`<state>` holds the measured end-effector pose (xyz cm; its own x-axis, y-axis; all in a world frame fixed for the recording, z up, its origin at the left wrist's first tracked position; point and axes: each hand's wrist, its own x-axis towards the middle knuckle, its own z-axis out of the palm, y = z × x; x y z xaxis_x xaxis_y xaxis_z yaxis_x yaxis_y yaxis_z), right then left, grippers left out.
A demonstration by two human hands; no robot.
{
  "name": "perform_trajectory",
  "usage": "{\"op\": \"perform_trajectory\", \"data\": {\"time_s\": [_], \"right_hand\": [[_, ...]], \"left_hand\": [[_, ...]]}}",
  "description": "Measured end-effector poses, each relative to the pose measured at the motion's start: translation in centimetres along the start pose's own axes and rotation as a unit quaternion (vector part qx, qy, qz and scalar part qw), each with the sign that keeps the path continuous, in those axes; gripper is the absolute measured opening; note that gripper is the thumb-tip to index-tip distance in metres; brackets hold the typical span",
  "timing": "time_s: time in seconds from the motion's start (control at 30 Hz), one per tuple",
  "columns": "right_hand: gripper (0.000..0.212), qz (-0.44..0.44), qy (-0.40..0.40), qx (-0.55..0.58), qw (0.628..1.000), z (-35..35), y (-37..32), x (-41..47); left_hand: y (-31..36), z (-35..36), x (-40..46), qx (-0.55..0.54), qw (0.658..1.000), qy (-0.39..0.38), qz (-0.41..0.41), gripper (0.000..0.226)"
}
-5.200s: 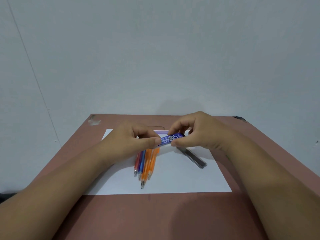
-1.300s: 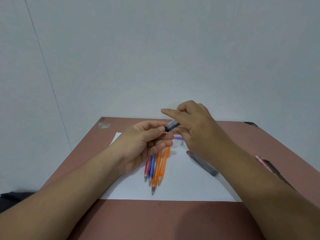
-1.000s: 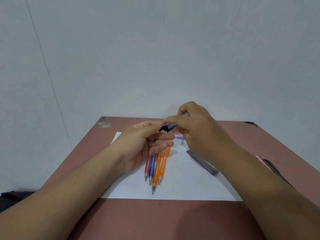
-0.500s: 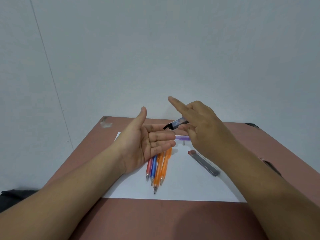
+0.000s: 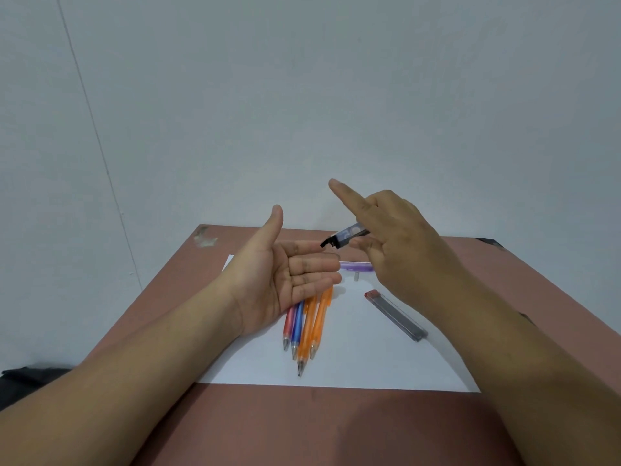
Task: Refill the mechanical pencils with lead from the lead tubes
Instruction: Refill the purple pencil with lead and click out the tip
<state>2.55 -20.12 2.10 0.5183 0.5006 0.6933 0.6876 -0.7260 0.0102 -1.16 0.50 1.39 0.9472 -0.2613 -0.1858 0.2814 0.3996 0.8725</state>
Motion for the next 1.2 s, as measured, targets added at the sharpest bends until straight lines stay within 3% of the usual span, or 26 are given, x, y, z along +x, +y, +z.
{"op": "perform_trajectory", "data": {"time_s": [0.1, 0.23, 0.27, 0.43, 0.63, 0.7, 0.8, 0.83, 0.97, 1.13, 1.2], "right_hand": [[0.094, 0.011, 0.003, 0.011, 1.000, 0.0, -0.2, 0.1], [0.056, -0.005, -0.010, 0.011, 1.000, 0.3, 0.2, -0.1], [0.059, -0.009, -0.019, 0.006, 1.000, 0.3, 0.2, -0.1], [0.113, -0.011, -0.040, -0.039, 0.998, -0.2, -0.4, 0.6], [0.118, -0.031, -0.056, -0.030, 0.998, -0.9, -1.1, 1.8], [0.109, -0.028, -0.049, -0.036, 0.998, -1.1, -1.1, 2.6], [0.060, -0.106, -0.074, -0.077, 0.989, -1.1, -0.4, 3.2], [0.058, -0.102, -0.080, -0.077, 0.989, -1.2, -0.2, 3.4], [0.104, -0.034, -0.112, -0.091, 0.989, -1.6, -0.5, 4.3], [0.112, -0.041, -0.078, -0.086, 0.992, -1.6, -1.0, 4.0], [0.103, -0.045, -0.060, -0.071, 0.995, -1.5, -1.0, 3.7]], "left_hand": [[0.0, -0.1, 0.0, 0.001, 1.000, -0.006, -0.004, 0.090], [0.0, -0.1, 0.1, 0.005, 1.000, -0.005, -0.004, 0.090], [0.0, -0.1, 0.1, 0.005, 1.000, -0.004, -0.003, 0.090], [0.0, -0.1, 0.1, -0.007, 1.000, -0.002, -0.008, 0.087], [0.0, -0.3, 0.1, -0.013, 1.000, -0.005, -0.002, 0.092], [0.0, -0.3, 0.1, -0.018, 1.000, -0.001, 0.004, 0.091], [0.0, -0.4, 0.0, -0.022, 1.000, 0.002, 0.008, 0.089], [0.0, -0.4, 0.0, -0.024, 1.000, 0.003, 0.009, 0.090], [0.0, -0.4, 0.0, -0.029, 1.000, 0.008, 0.007, 0.090], [0.1, -0.5, 0.1, -0.029, 1.000, 0.004, -0.004, 0.091], [0.1, -0.5, 0.1, -0.035, 0.999, -0.002, -0.004, 0.091]]}}
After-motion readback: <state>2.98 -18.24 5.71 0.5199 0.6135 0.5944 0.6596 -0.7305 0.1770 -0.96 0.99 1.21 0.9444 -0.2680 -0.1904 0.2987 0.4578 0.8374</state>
